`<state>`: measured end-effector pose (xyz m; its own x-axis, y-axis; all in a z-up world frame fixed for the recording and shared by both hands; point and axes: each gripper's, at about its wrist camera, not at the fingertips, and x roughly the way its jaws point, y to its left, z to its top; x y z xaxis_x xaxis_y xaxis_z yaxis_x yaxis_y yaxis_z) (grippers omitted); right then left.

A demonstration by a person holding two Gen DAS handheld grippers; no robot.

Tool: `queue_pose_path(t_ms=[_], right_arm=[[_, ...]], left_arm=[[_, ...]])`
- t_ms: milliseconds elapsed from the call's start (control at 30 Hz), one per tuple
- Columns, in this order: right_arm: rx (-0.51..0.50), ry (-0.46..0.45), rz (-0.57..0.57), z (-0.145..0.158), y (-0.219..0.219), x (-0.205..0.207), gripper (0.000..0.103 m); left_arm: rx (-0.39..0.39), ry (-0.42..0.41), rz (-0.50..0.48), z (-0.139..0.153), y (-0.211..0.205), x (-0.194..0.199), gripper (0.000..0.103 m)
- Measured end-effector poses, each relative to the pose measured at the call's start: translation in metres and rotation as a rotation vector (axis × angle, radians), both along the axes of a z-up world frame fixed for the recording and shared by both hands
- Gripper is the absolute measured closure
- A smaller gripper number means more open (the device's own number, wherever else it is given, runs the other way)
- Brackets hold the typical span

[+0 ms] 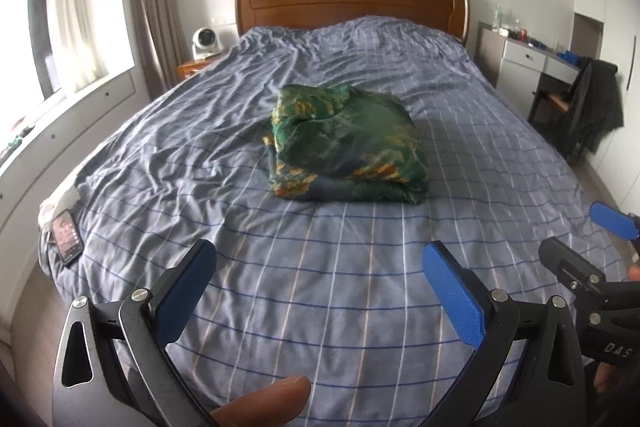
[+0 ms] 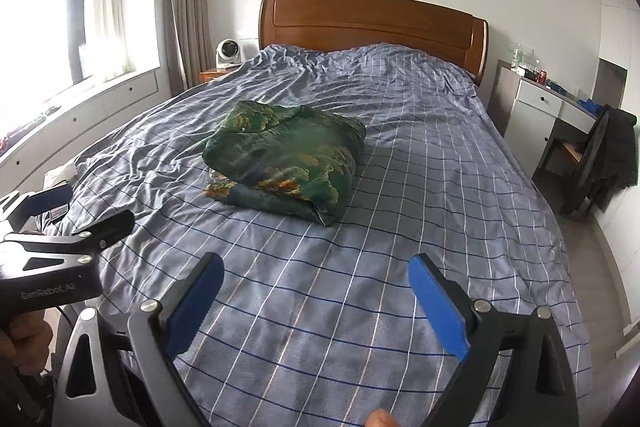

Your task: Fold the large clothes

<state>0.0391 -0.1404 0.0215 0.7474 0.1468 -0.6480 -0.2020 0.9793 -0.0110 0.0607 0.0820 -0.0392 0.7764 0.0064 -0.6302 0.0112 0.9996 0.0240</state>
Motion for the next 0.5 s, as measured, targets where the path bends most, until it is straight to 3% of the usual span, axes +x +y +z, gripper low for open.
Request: queue_pose_path(t_ms=[267,500], right_arm=[[-0.001,0.014,-0.012,-0.003,-0.003,0.002,0.008],[0.001,0.018,-0.022,-0.004,-0.005,0.001,0.008]], left_arm=[[-0.031,0.005,0.003,0.002,0.001,0.000,0.000],[-0.012,-0.026,-0.019,0.010,-0.007,-0.005,0.000]])
